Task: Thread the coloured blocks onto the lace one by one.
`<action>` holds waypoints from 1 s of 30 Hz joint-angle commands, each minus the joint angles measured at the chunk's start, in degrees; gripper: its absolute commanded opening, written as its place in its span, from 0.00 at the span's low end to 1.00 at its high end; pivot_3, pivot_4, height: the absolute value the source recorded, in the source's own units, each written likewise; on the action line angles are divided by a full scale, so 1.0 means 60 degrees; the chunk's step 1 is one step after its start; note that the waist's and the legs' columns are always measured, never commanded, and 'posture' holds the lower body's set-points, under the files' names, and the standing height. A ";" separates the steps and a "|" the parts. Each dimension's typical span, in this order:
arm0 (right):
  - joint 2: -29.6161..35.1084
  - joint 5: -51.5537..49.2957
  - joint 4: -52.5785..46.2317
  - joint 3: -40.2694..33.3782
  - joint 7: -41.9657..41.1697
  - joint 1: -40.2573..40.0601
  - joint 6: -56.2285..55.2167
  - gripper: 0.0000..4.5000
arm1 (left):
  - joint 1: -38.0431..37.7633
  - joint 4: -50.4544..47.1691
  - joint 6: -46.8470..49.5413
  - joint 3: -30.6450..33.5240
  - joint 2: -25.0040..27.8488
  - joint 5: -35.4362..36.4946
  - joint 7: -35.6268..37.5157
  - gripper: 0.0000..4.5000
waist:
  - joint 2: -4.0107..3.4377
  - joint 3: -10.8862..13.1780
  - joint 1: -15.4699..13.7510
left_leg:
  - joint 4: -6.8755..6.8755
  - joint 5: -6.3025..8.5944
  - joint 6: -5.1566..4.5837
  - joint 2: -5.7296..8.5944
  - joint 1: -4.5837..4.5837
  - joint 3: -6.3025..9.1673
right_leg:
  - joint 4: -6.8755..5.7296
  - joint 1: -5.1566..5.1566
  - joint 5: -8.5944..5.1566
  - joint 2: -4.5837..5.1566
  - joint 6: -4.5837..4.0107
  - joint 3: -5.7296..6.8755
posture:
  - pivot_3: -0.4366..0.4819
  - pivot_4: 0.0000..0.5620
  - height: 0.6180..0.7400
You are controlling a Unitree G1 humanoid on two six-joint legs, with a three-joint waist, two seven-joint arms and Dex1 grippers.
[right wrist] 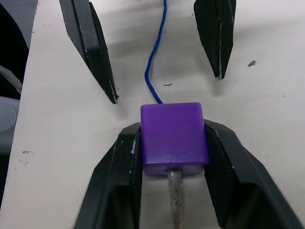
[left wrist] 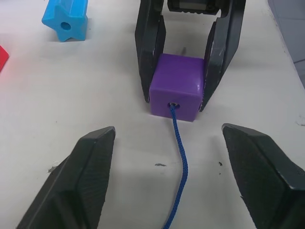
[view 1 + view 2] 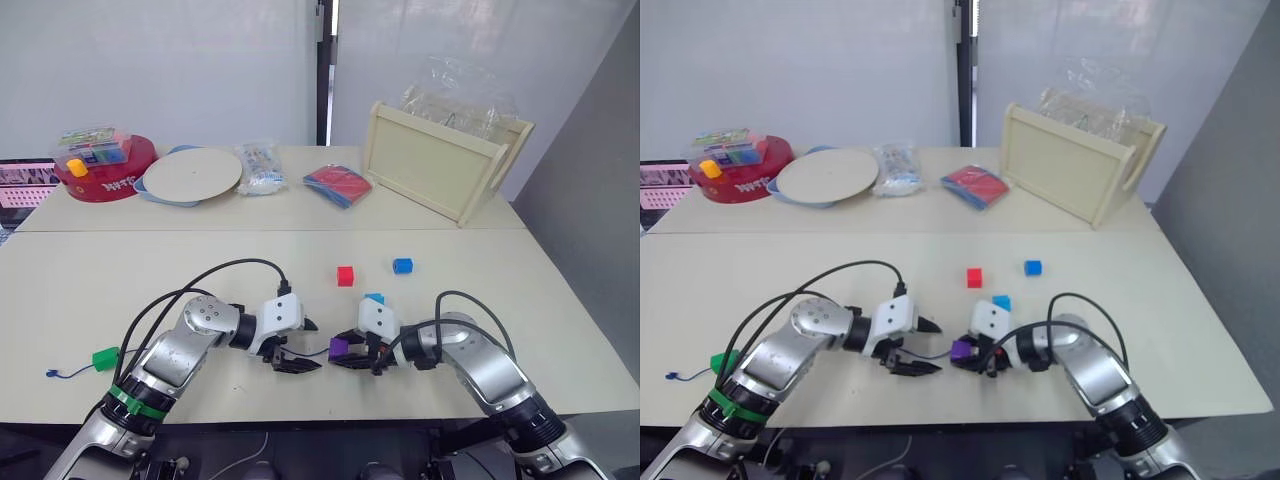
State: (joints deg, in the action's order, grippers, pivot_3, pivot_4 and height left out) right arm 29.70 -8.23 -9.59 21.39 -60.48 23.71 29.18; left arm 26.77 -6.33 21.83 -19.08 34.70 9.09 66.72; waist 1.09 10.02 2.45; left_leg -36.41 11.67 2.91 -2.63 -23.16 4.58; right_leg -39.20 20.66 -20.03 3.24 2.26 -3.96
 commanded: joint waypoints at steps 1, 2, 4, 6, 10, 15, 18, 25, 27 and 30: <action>0.0062 -0.0388 -0.0563 -0.0283 0.0080 -0.0089 0.0357 0.73 | 0.0214 -0.0179 -0.0114 -0.0226 -0.0187 -0.0112 -0.0071 0.84 | 0.0000 0.0000 -0.0009 | 0.0000 0.0000 0.0000 0.0002 -0.0003 0.0000 | 0.0001 0.0001 0.0000 0.0002 0.0000 -0.0001 | 0.48 0.27 1.00; 0.0161 -0.0519 -0.0741 -0.0456 0.0083 -0.0145 0.0454 0.80 | 0.0268 -0.0088 -0.0174 -0.0322 -0.0281 -0.0176 -0.0084 0.84 | 0.0000 0.0000 -0.0015 | -0.0001 0.0000 0.0000 0.0002 -0.0004 0.0000 | 0.0002 0.0001 0.0000 0.0003 0.0000 0.0000 | 0.48 0.27 1.00; 0.0411 -0.0756 -0.1124 -0.0776 0.0095 -0.0307 0.0616 0.96 | 0.0376 0.0076 -0.0255 -0.0454 -0.0469 -0.0245 -0.0105 0.84 | -0.0001 0.0001 -0.0070 | -0.0001 0.0000 0.0000 0.0004 -0.0006 0.0000 | 0.0003 0.0001 0.0000 0.0004 0.0000 0.0001 | 0.48 0.27 1.00; 0.0635 -0.0891 -0.1426 -0.1047 0.0183 -0.0485 0.0723 0.99 | 0.0488 0.0255 -0.0307 -0.0534 -0.0618 -0.0321 -0.0130 0.84 | 0.0001 0.0002 -0.0087 | -0.0005 0.0000 0.0000 0.0008 -0.0013 0.0001 | 0.0010 0.0001 0.0000 0.0008 0.0002 0.0003 | 0.48 0.27 1.00; 0.1186 -0.1059 -0.1965 -0.1540 0.0329 -0.1001 0.0824 0.99 | 0.0828 0.0910 -0.0642 -0.0757 -0.1003 -0.0574 -0.0192 0.84 | 0.0001 0.0002 -0.0154 | -0.0007 0.0000 -0.0001 0.0013 -0.0015 0.0001 | 0.0013 0.0001 0.0001 0.0010 0.0005 0.0003 | 0.48 0.27 1.00; 0.1511 -0.0998 -0.2099 -0.1575 0.0429 -0.1344 0.0646 0.99 | 0.1050 0.1222 -0.0728 -0.0915 -0.1392 -0.0493 0.0048 0.84 | 0.0002 0.0002 -0.0162 | -0.0007 0.0001 -0.0001 0.0012 -0.0015 0.0000 | 0.0015 0.0001 0.0001 0.0009 0.0005 0.0002 | 0.48 0.27 1.00; 0.1520 -0.0905 -0.2070 -0.1452 0.0502 -0.1312 0.0550 1.00 | 0.1042 0.1229 -0.0761 -0.0983 -0.1466 -0.0437 0.0264 0.75 | 0.0001 0.0002 -0.0154 | -0.0007 0.0001 -0.0001 0.0013 -0.0016 0.0000 | 0.0015 0.0001 0.0001 0.0010 0.0005 0.0001 | 0.48 0.27 1.00; 0.1467 -0.0776 -0.1932 -0.1079 0.0541 -0.1019 0.0428 1.00 | 0.1065 0.1449 -0.0934 -0.1112 -0.1378 -0.0617 0.0509 0.27 | 0.0002 0.0002 -0.0165 | -0.0008 0.0000 -0.0001 0.0013 -0.0015 0.0000 | 0.0017 0.0001 0.0001 0.0010 0.0005 0.0001 | 0.48 0.27 1.00; 0.1498 -0.0721 -0.1887 -0.0949 0.0505 -0.0943 0.0393 1.00 | 0.1074 0.1481 -0.0952 -0.1138 -0.1386 -0.0638 0.0515 0.27 | 0.0002 0.0002 -0.0190 | -0.0007 0.0000 -0.0001 0.0013 -0.0016 0.0001 | 0.0018 0.0001 0.0001 0.0010 0.0005 0.0002 | 0.48 0.27 1.00; 0.1531 -0.0662 -0.1830 -0.0857 0.0455 -0.0885 0.0331 0.82 | 0.1060 0.1473 -0.0948 -0.1160 -0.1386 -0.0624 0.0550 0.27 | 0.0002 0.0003 -0.0198 | -0.0008 0.0000 -0.0001 0.0014 -0.0018 -0.0001 | 0.0021 0.0001 0.0001 0.0011 0.0006 0.0001 | 0.48 0.27 1.00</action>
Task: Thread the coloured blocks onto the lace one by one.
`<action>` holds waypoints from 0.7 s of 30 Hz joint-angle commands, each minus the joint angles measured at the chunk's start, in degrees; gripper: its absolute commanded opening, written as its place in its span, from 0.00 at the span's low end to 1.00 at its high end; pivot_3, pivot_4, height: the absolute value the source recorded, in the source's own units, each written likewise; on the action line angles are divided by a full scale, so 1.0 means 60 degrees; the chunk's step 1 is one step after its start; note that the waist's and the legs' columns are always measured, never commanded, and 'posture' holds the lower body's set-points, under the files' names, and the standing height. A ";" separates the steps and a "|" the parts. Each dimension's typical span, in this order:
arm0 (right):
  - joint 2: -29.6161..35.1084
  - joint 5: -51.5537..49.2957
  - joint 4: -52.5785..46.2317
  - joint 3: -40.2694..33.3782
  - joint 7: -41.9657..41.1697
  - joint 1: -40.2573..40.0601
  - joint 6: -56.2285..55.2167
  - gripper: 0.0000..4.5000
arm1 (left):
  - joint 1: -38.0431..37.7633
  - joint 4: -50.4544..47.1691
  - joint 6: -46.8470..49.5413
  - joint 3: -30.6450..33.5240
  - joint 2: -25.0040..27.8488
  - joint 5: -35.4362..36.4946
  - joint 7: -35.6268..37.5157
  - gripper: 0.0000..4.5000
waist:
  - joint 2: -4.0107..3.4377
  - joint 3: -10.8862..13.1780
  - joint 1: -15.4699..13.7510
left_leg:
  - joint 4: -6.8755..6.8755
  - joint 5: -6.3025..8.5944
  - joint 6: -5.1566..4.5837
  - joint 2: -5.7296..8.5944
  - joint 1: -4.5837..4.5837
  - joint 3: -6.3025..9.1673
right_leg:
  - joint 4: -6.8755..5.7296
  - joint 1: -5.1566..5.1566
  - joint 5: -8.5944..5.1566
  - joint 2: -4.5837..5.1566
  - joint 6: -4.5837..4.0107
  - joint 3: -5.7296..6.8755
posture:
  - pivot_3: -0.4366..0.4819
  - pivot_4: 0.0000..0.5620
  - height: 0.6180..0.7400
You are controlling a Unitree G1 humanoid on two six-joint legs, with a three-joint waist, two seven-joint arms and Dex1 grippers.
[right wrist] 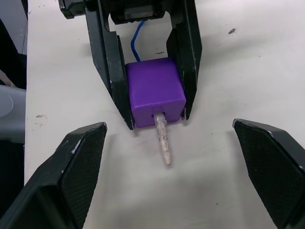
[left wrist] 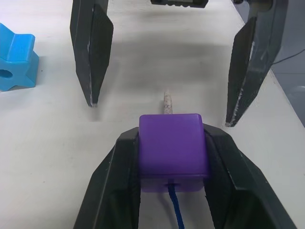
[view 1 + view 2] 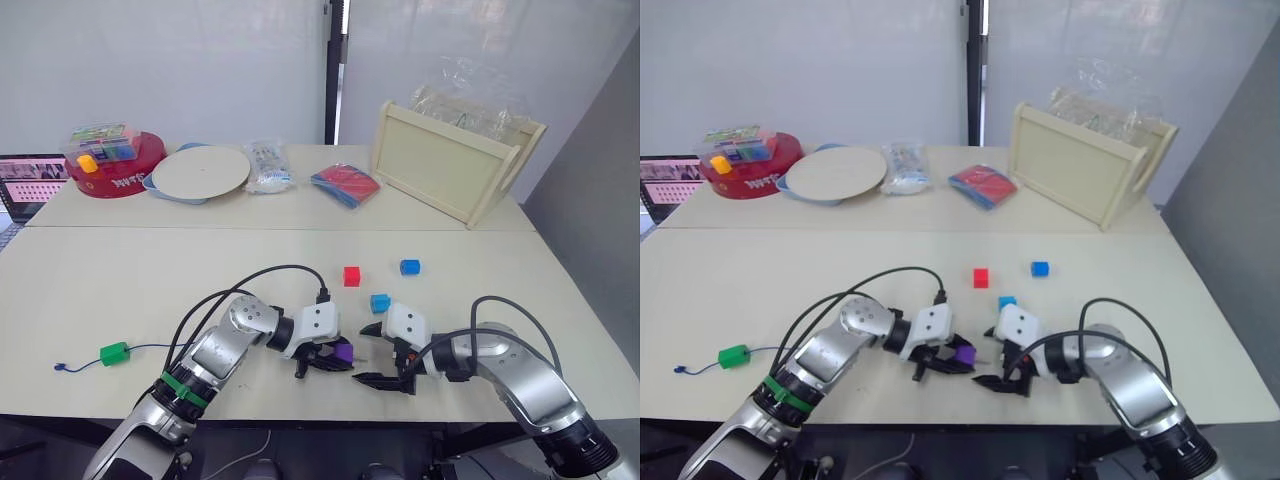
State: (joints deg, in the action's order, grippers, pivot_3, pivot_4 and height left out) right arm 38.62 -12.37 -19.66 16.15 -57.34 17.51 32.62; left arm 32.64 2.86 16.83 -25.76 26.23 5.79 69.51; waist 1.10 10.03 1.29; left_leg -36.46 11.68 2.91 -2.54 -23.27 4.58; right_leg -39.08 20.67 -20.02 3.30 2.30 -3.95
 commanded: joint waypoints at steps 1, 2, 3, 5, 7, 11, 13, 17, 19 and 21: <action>0.0058 0.0025 -0.0141 0.0027 -0.0074 0.0156 -0.0250 0.71 | 0.0079 -0.0060 -0.0111 -0.0048 0.0027 -0.0074 0.0088 0.27 | 0.0000 0.0000 -0.0007 | 0.0000 0.0000 0.0000 -0.0001 0.0001 0.0001 | -0.0001 0.0000 0.0000 0.0000 0.0000 0.0000 | 0.48 0.27 1.00; 0.0083 0.0028 -0.0123 0.0043 -0.0090 0.0167 -0.0261 0.66 | 0.0072 -0.0067 -0.0105 -0.0051 0.0032 -0.0068 0.0098 0.27 | 0.0000 0.0000 -0.0008 | 0.0000 0.0000 0.0000 -0.0001 0.0002 0.0001 | -0.0001 0.0000 0.0000 -0.0001 0.0000 0.0000 | 0.48 0.27 1.00; 0.0112 0.0039 -0.0099 0.0056 -0.0106 0.0175 -0.0287 0.56 | 0.0056 -0.0081 -0.0103 -0.0056 0.0048 -0.0066 0.0109 0.27 | 0.0000 0.0000 -0.0009 | 0.0000 0.0000 0.0000 0.0000 0.0000 0.0001 | 0.0000 0.0000 0.0000 0.0000 0.0000 0.0001 | 0.48 0.27 1.00; 0.0134 0.0049 -0.0068 0.0070 -0.0123 0.0189 -0.0317 0.44 | 0.0035 -0.0095 -0.0103 -0.0061 0.0070 -0.0062 0.0127 0.27 | 0.0000 0.0000 -0.0010 | 0.0000 0.0000 0.0000 0.0000 0.0000 0.0000 | 0.0000 0.0000 0.0000 0.0000 0.0000 0.0000 | 0.48 0.27 1.00; 0.0129 0.0055 -0.0057 0.0083 -0.0133 0.0201 -0.0329 0.29 | 0.0034 -0.0097 -0.0096 -0.0062 0.0076 -0.0061 0.0127 0.27 | 0.0000 0.0000 0.0000 | 0.0000 0.0000 0.0000 -0.0001 0.0002 0.0000 | -0.0001 0.0000 0.0000 -0.0001 0.0000 0.0000 | 0.48 0.27 1.00; 0.0067 0.0085 -0.0073 0.0135 -0.0137 0.0237 -0.0312 0.00 | 0.0027 -0.0144 -0.0055 -0.0063 0.0104 -0.0038 0.0158 0.27 | 0.0000 0.0000 0.0001 | 0.0000 0.0000 0.0000 0.0000 0.0003 0.0000 | -0.0001 0.0000 0.0000 0.0001 0.0000 -0.0001 | 0.48 0.27 1.00; 0.0055 0.0096 -0.0069 0.0149 -0.0137 0.0245 -0.0323 0.00 | 0.0020 -0.0165 -0.0036 -0.0061 0.0109 -0.0035 0.0170 0.27 | 0.0000 0.0000 -0.0005 | 0.0000 0.0000 0.0000 0.0000 0.0002 0.0001 | -0.0001 0.0000 0.0000 0.0000 0.0000 0.0000 | 0.48 0.27 1.00; 0.0057 0.0116 -0.0048 0.0149 -0.0179 0.0278 -0.0346 0.00 | -0.0021 -0.0306 0.0047 -0.0029 0.0237 0.0028 0.0292 0.27 | 0.0000 0.0000 -0.0003 | 0.0000 0.0000 0.0000 0.0000 0.0002 0.0000 | -0.0001 0.0000 0.0000 0.0000 0.0000 0.0000 | 0.48 0.27 1.00; 0.0080 0.0114 -0.0017 0.0135 -0.0225 0.0321 -0.0370 0.00 | -0.0046 -0.0374 0.0103 0.0004 0.0321 0.0039 0.0314 0.27 | 0.0000 0.0000 0.0000 | 0.0000 0.0000 0.0000 0.0000 0.0002 0.0001 | -0.0001 0.0000 0.0000 0.0000 0.0000 0.0000 | 0.48 0.27 1.00; 0.0103 0.0098 -0.0002 0.0126 -0.0282 0.0353 -0.0392 0.00 | -0.0076 -0.0456 0.0177 0.0041 0.0422 0.0033 0.0305 0.27 | 0.0000 0.0000 -0.0004 | 0.0000 0.0000 0.0000 0.0000 0.0002 0.0000 | -0.0001 0.0000 0.0000 0.0000 0.0000 0.0000 | 0.48 0.27 1.00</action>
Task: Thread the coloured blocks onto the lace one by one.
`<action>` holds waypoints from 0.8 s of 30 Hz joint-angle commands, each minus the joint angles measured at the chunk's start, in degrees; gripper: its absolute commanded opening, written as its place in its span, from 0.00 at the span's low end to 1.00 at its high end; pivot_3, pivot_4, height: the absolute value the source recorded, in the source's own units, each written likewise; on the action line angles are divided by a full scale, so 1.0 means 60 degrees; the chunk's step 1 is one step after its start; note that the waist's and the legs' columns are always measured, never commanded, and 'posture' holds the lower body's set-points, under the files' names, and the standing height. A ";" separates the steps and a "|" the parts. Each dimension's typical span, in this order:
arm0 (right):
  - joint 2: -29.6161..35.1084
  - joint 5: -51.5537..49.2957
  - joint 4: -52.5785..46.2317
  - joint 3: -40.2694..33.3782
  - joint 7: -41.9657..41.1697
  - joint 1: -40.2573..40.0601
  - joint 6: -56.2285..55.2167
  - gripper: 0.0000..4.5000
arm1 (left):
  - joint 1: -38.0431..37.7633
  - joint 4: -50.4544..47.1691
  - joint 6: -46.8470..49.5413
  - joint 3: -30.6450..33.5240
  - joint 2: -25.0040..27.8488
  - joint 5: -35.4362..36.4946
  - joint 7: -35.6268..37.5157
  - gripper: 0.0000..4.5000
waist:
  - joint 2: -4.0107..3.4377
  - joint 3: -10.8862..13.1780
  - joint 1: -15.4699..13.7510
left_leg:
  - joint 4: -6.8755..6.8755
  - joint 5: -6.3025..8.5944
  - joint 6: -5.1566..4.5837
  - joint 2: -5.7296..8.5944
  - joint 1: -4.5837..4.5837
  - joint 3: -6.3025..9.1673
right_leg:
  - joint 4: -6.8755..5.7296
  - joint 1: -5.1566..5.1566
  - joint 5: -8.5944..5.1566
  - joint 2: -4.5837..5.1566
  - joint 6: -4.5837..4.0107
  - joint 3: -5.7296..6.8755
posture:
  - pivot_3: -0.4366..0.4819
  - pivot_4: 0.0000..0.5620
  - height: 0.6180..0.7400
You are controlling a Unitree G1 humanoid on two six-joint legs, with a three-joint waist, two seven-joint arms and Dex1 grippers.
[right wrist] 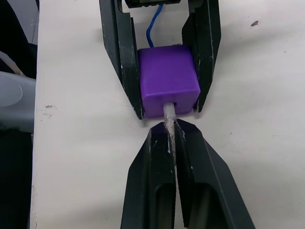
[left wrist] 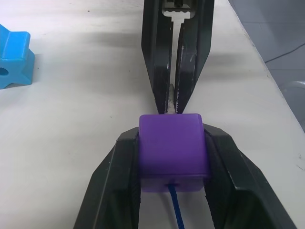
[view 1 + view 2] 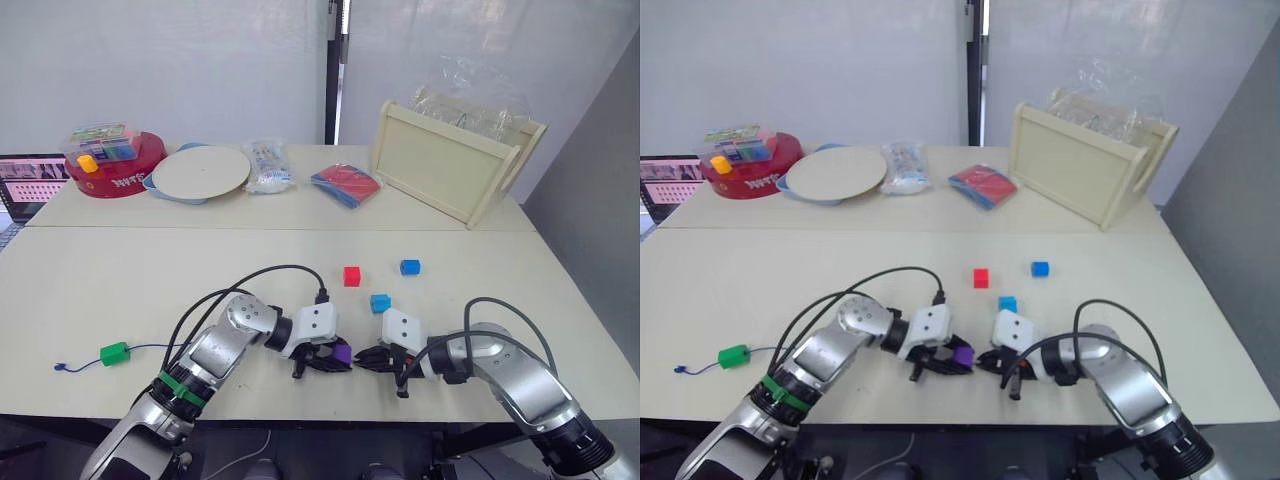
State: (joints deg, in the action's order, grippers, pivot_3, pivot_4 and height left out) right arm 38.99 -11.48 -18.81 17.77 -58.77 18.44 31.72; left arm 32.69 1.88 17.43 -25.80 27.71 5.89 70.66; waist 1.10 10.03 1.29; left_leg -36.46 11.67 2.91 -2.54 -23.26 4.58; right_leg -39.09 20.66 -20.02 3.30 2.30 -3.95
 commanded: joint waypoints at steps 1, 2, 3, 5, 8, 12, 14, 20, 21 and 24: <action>0.0047 -0.0056 -0.0136 -0.0149 -0.0060 0.0213 -0.0249 0.00 | -0.0108 -0.0342 0.0124 0.0073 0.0238 0.0007 0.0089 0.27 | 0.0000 0.0000 -0.0005 | 0.0000 0.0000 0.0000 0.0000 0.0000 0.0000 | 0.0000 0.0000 0.0000 0.0000 0.0000 0.0000 | 0.48 0.27 1.00; 0.0045 -0.0057 -0.0128 -0.0145 -0.0082 0.0248 -0.0269 0.00 | -0.0287 -0.0536 0.0254 0.0321 0.0515 0.0064 0.0019 0.27 | 0.0000 0.0000 0.0013 | 0.0000 0.0000 0.0000 0.0000 0.0000 0.0000 | 0.0000 0.0000 0.0000 0.0000 0.0000 0.0000 | 0.48 0.27 1.00; 0.0046 -0.0057 -0.0130 -0.0142 -0.0094 0.0265 -0.0285 0.00 | -0.0430 -0.0695 0.0355 0.0500 0.0721 0.0113 -0.0039 0.27 | 0.0000 0.0000 0.0041 | 0.0000 0.0000 0.0000 -0.0001 -0.0001 0.0000 | 0.0000 0.0001 0.0000 0.0000 0.0000 0.0000 | 0.48 0.27 1.00; 0.0040 -0.0083 -0.0147 -0.0128 -0.0141 0.0307 -0.0307 0.00 | -0.0783 -0.0987 0.0457 0.0877 0.1275 0.0182 -0.0079 0.27 | 0.0000 0.0000 0.0093 | 0.0005 0.0000 -0.0001 -0.0006 0.0002 0.0001 | 0.0000 0.0001 0.0000 -0.0003 0.0000 -0.0001 | 0.48 0.27 1.00; 0.0032 -0.0114 -0.0204 -0.0093 -0.0176 0.0349 -0.0289 0.00 | -0.1673 -0.1379 0.0643 0.1776 0.2472 0.0494 0.0060 0.27 | 0.0000 0.0000 0.0218 | 0.0013 0.0000 -0.0001 -0.0012 0.0012 0.0001 | -0.0001 0.0001 0.0000 -0.0007 -0.0001 -0.0001 | 0.48 0.27 1.00; 0.0088 -0.0163 -0.0298 -0.0131 -0.0187 0.0282 -0.0286 0.00 | -0.3370 -0.0917 0.0052 0.3231 0.4537 0.0585 0.0375 0.27 | 0.0003 0.0000 0.0433 | 0.0044 0.0001 -0.0001 -0.0036 0.0030 -0.0002 | -0.0003 0.0010 0.0000 -0.0027 -0.0004 -0.0009 | 0.48 0.27 1.00; 0.0158 -0.0200 -0.0330 -0.0176 -0.0214 0.0212 -0.0319 0.00 | -0.4033 -0.0340 -0.0447 0.3842 0.5298 0.0596 0.0468 0.27 | -0.0007 0.0001 0.0472 | 0.0082 0.0001 -0.0001 -0.0046 0.0065 -0.0007 | -0.0005 0.0005 -0.0001 -0.0032 -0.0006 -0.0014 | 0.48 0.27 1.00; 0.0304 -0.0271 -0.0249 -0.0192 -0.0384 0.0168 -0.0419 0.00 | -0.5303 0.2383 -0.2641 0.5163 0.7002 0.0127 0.0334 0.27 | -0.0028 0.0009 0.0529 | 0.0124 0.0003 -0.0004 -0.0054 0.0112 -0.0014 | -0.0020 0.0002 -0.0008 -0.0041 -0.0026 -0.0023 | 0.48 0.27 1.00; 0.0317 -0.0279 -0.0247 -0.0194 -0.0402 0.0165 -0.0427 0.00 | -0.5314 0.2510 -0.2775 0.5235 0.7035 0.0167 0.0290 0.27 | -0.0033 0.0011 0.0514 | 0.0124 0.0003 -0.0005 -0.0054 0.0112 -0.0017 | -0.0021 0.0003 -0.0010 -0.0040 -0.0028 -0.0023 | 0.48 0.27 1.00; 0.0292 -0.0265 -0.0147 -0.0142 -0.0482 0.0253 -0.0474 0.00 | -0.5304 0.2831 -0.3195 0.5407 0.7145 0.0137 0.0196 0.27 | -0.0035 0.0012 0.0428 | 0.0121 0.0004 -0.0004 -0.0051 0.0096 -0.0021 | -0.0019 0.0004 -0.0011 -0.0035 -0.0029 -0.0018 | 0.48 0.27 1.00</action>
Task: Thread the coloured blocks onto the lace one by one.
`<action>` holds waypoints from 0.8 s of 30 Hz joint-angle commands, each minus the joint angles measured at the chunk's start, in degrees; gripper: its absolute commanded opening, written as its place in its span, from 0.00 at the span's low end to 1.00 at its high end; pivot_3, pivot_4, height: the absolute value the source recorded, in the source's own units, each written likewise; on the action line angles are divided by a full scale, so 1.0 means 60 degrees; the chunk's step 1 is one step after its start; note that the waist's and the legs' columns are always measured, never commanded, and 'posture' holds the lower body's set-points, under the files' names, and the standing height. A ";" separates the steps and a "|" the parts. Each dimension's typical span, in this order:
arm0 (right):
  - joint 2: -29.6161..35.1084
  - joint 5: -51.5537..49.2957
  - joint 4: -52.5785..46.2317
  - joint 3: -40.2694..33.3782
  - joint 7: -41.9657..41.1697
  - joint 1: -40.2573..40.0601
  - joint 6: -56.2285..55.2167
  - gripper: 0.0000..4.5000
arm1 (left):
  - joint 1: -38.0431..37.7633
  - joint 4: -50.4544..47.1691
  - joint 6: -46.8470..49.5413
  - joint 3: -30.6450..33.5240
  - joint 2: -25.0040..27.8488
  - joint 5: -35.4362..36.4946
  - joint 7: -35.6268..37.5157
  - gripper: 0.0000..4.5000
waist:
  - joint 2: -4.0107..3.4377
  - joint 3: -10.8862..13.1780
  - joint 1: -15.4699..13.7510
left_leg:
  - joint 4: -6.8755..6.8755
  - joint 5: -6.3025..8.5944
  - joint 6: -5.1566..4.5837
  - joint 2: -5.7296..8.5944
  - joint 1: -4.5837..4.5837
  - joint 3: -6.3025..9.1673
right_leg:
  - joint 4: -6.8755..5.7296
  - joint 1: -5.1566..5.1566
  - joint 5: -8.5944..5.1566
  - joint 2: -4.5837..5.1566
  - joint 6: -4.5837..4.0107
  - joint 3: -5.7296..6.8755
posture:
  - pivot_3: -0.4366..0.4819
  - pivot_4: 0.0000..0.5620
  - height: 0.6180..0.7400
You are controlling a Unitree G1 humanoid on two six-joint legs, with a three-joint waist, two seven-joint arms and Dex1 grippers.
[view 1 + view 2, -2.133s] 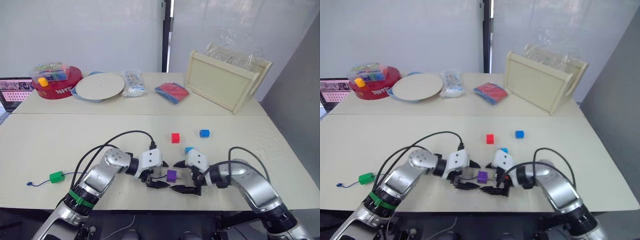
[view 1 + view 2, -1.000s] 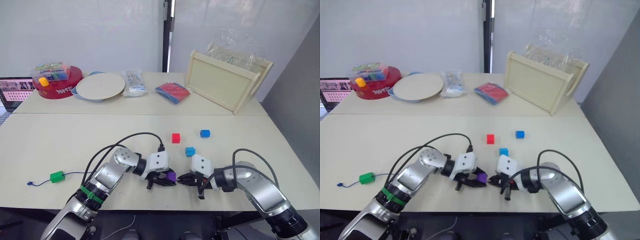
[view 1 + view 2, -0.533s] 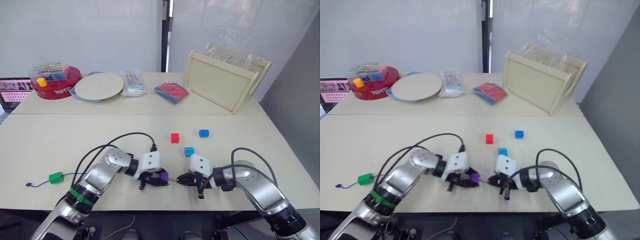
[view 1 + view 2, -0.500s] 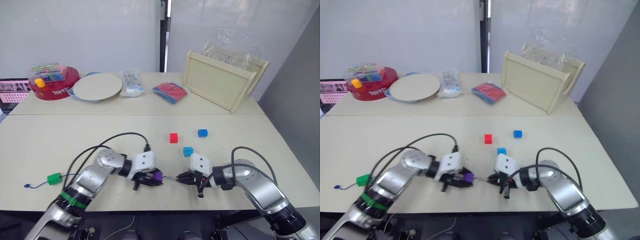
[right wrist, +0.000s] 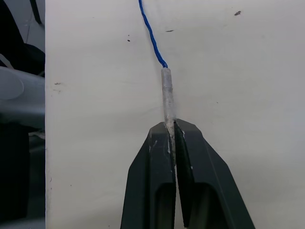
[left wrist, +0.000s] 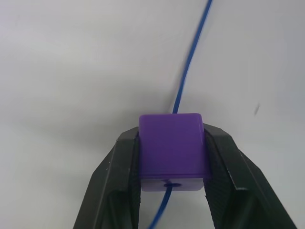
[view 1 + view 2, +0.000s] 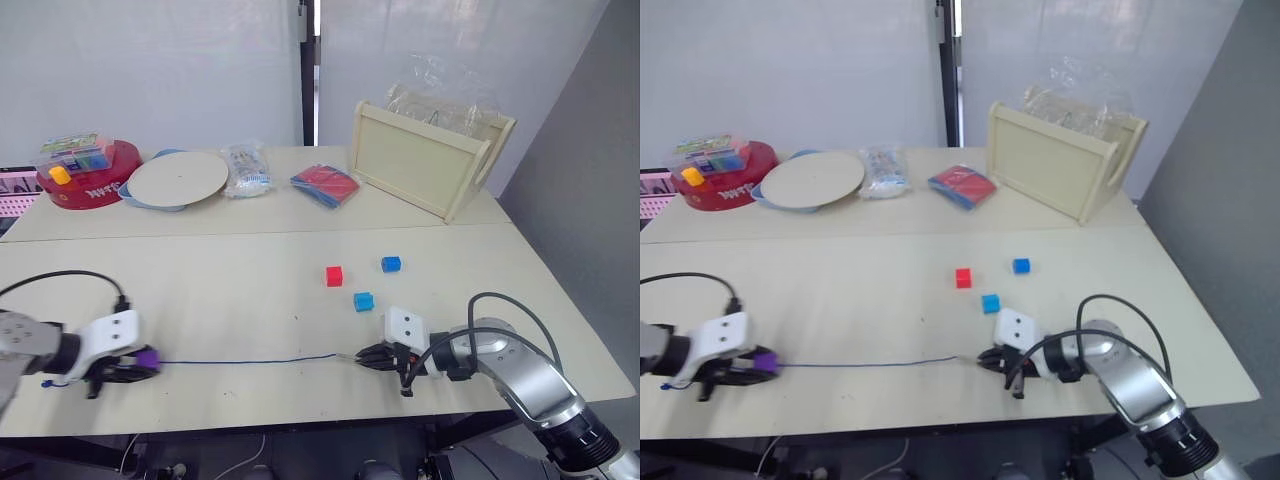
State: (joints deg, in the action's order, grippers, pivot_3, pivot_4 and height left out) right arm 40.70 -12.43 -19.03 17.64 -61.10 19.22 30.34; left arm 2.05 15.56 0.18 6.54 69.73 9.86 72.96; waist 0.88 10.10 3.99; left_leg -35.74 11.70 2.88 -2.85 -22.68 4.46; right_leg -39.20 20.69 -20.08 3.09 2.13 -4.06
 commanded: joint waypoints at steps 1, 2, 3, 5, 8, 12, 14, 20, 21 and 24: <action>0.0002 -0.0105 -0.0088 -0.0115 -0.0116 0.0137 -0.0260 0.00 | -0.0194 0.0585 -0.0423 0.0052 0.0138 -0.0552 -0.0242 0.27 | 0.0000 0.0000 -0.0040 | -0.0005 0.0000 0.0001 0.0000 -0.0010 0.0000 | 0.0001 0.0005 0.0000 0.0001 0.0000 0.0002 | 0.48 0.27 1.00; -0.0017 -0.0090 -0.0043 -0.0094 -0.0130 0.0172 -0.0278 0.00 | -0.0117 0.0580 -0.0433 0.0122 0.0050 -0.0478 -0.0308 0.27 | 0.0000 0.0000 -0.0051 | -0.0008 0.0000 0.0001 0.0002 -0.0016 0.0000 | 0.0000 0.0008 0.0000 0.0003 0.0000 0.0002 | 0.48 0.27 1.00; -0.0055 -0.0072 0.0012 -0.0061 -0.0136 0.0224 -0.0293 0.00 | 0.0118 0.0389 -0.0197 0.0229 -0.0132 -0.0212 -0.0352 0.38 | 0.0000 0.0000 -0.0068 | -0.0009 0.0000 0.0001 0.0003 -0.0017 -0.0001 | 0.0000 0.0008 0.0000 0.0004 0.0000 0.0003 | 0.48 0.27 1.00; -0.0135 -0.0048 0.0088 0.0004 -0.0144 0.0325 -0.0301 0.00 | 0.0491 -0.0371 0.0562 0.0437 -0.0395 0.0546 -0.0211 0.56 | 0.0002 0.0002 -0.0084 | -0.0010 0.0000 0.0001 0.0003 -0.0024 0.0000 | -0.0003 0.0017 0.0000 0.0003 0.0000 0.0006 | 0.48 0.27 1.00; -0.0195 -0.0065 0.0068 0.0022 -0.0165 0.0373 -0.0256 0.00 | 0.0853 -0.1488 0.1586 0.0620 -0.0442 0.0986 -0.0261 0.78 | 0.0041 0.0014 -0.0151 | -0.0040 -0.0004 0.0007 0.0003 -0.0107 0.0006 | -0.0025 0.0086 0.0002 0.0003 -0.0001 0.0013 | 0.48 0.27 1.00; -0.0287 -0.0043 0.0121 0.0106 -0.0123 0.0461 -0.0210 0.00 | 0.1682 -0.3317 0.3692 0.0538 -0.0690 0.2327 -0.0230 0.85 | 0.0067 0.0014 -0.0271 | -0.0051 -0.0005 0.0008 0.0008 -0.0129 0.0008 | -0.0026 0.0095 0.0002 0.0008 -0.0001 0.0016 | 0.48 0.27 1.00; -0.0365 -0.0002 0.0165 0.0171 -0.0083 0.0520 -0.0194 0.00 | 0.2020 -0.4473 0.4566 0.0088 -0.1094 0.2983 -0.0352 0.85 | 0.0066 0.0015 -0.0274 | -0.0051 -0.0004 0.0008 0.0012 -0.0127 0.0007 | -0.0024 0.0093 0.0002 0.0012 0.0000 0.0016 | 0.48 0.27 1.00; -0.0608 0.0128 0.0244 0.0384 0.0077 0.0749 -0.0118 0.00 | 0.2950 -0.5966 0.4936 -0.2336 -0.3514 0.2433 -0.1418 0.85 | 0.0059 0.0011 -0.0262 | -0.0062 -0.0005 0.0009 0.0017 -0.0127 0.0010 | -0.0025 0.0083 0.0003 0.0013 0.0001 0.0015 | 0.48 0.27 1.00; -0.0625 0.0146 0.0214 0.0414 0.0087 0.0767 -0.0095 0.00 | 0.3039 -0.5885 0.4758 -0.2693 -0.3917 0.2170 -0.1593 0.85 | 0.0061 0.0012 -0.0241 | -0.0068 -0.0005 0.0009 0.0018 -0.0127 0.0009 | -0.0025 0.0084 0.0003 0.0012 0.0001 0.0012 | 0.48 0.27 1.00; -0.0635 0.0158 0.0096 0.0444 0.0107 0.0768 -0.0015 0.00 | 0.3290 -0.5266 0.4204 -0.3500 -0.4893 0.1466 -0.1973 0.85 | 0.0061 0.0011 -0.0259 | -0.0079 -0.0006 0.0009 0.0016 -0.0128 0.0012 | -0.0030 0.0084 0.0004 0.0007 -0.0001 0.0012 | 0.48 0.27 1.00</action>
State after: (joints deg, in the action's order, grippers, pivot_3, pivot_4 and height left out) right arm 37.05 -11.43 -16.80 20.29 -60.67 23.43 30.38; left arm 20.76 -16.76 27.65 -13.74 40.92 20.56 62.32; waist 1.25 10.17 2.44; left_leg -36.23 11.66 2.93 -2.75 -23.45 4.53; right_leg -39.39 21.19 -20.06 3.13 2.12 -3.99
